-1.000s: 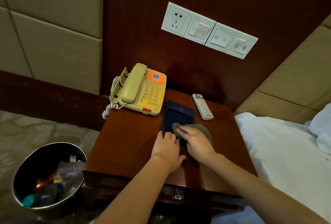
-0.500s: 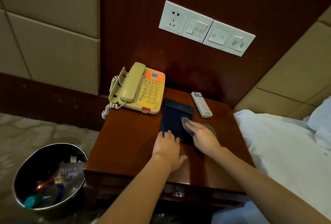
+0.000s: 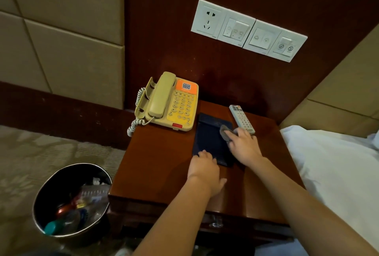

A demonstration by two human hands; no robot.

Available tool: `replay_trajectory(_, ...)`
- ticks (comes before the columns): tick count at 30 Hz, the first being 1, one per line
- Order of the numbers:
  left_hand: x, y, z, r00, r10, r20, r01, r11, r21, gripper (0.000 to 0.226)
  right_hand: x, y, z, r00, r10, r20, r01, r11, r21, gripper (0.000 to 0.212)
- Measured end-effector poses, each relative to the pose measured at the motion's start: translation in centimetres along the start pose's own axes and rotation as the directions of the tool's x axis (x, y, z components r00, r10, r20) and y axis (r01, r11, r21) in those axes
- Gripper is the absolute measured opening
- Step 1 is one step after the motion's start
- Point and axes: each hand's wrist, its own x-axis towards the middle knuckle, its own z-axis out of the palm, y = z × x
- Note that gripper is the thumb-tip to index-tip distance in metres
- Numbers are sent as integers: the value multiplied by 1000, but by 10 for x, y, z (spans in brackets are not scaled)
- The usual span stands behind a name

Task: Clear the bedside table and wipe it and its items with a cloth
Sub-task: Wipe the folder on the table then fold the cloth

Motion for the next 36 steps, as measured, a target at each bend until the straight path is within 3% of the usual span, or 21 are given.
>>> replay_trajectory(7, 0, 0, 3, 1000, -4, -11, 4, 1000, 8, 72, -10, 11, 5, 993, 116, 10, -116, 992, 51, 42)
replay_trajectory(11, -1, -1, 5, 1000, 0, -30, 1, 1000, 16, 72, -6, 2, 1, 987, 134, -88, -119, 980, 163, 43)
replay_trajectory(19, -3, 0, 5, 999, 0, -47, 0, 1000, 15, 69, 19, -68, -5, 995, -60, -81, 66, 995, 70, 41)
replay_trajectory(22, -1, 0, 6, 1000, -2, -29, 3, 999, 37, 65, 29, -87, -11, 996, -67, -54, 70, 996, 55, 38)
replay_trajectory(28, 0, 1, 7, 999, -9, -31, 10, 999, 45, 68, 36, -78, -12, 988, -152, 19, 151, 986, 64, 45)
replay_trajectory(33, -1, 0, 7, 1000, -3, -15, 4, 999, 33, 72, 32, -74, -6, 993, -117, -28, 120, 977, 175, 42)
replay_trajectory(36, -2, 0, 9, 1000, -2, -31, 2, 1000, 12, 74, 19, -65, -7, 979, -202, -17, 202, 964, 174, 43)
